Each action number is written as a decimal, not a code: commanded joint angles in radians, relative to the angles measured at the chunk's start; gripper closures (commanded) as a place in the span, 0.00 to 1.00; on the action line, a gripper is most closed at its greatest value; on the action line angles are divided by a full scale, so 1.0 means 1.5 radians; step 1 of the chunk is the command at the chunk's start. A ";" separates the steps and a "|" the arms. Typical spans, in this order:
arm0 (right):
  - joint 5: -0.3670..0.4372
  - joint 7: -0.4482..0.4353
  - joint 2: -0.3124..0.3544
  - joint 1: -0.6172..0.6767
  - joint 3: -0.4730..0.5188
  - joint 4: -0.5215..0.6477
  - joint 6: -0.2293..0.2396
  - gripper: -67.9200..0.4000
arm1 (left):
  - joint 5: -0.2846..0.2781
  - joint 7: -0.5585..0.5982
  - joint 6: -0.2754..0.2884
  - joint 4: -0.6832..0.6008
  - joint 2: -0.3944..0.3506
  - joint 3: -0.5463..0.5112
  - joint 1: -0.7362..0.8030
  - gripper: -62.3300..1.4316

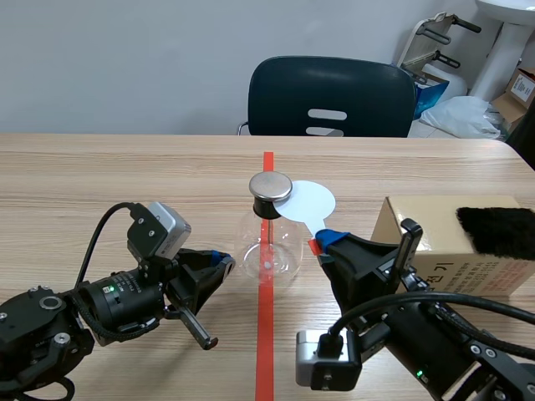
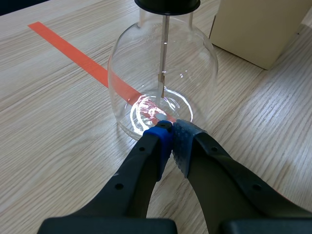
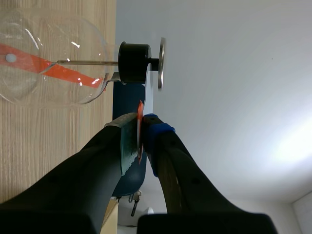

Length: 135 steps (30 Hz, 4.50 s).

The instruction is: Do the electroscope experiment. move the plate toward and away from the electroscope

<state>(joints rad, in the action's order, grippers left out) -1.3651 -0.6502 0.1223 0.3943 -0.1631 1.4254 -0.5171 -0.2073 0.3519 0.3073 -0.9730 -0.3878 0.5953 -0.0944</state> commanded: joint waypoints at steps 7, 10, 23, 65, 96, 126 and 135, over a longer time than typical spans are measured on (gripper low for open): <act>0.005 -0.002 0.000 -0.008 0.003 0.019 -0.010 0.98 | -0.004 0.012 0.000 -0.019 0.003 -0.001 -0.002 0.92; 0.005 -0.002 0.000 -0.008 0.003 0.019 -0.010 0.98 | -0.004 0.012 0.000 -0.019 0.003 -0.001 -0.002 0.92; 0.005 -0.002 0.000 -0.008 0.003 0.019 -0.010 0.98 | -0.004 0.012 0.000 -0.019 0.003 -0.001 -0.002 0.92; 0.005 0.074 0.002 -0.008 0.005 0.019 -0.010 0.98 | -0.004 0.012 0.000 -0.019 0.003 -0.001 -0.002 0.92; 0.025 0.166 0.024 -0.064 0.005 0.019 -0.009 0.98 | -0.004 0.012 0.000 -0.019 0.003 -0.001 -0.002 0.92; 0.032 -0.014 0.022 -0.060 -0.023 0.033 0.008 0.98 | -0.004 0.012 0.000 -0.019 0.003 -0.001 -0.002 0.92; 0.032 -0.039 0.022 -0.060 -0.023 0.033 0.008 0.98 | -0.004 0.012 0.000 -0.019 0.003 -0.001 -0.002 0.92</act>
<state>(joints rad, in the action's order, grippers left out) -1.3239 -0.7036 0.1467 0.3138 -0.2031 1.4536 -0.4938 -0.2077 0.3519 0.3073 -0.9730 -0.3878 0.5953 -0.0944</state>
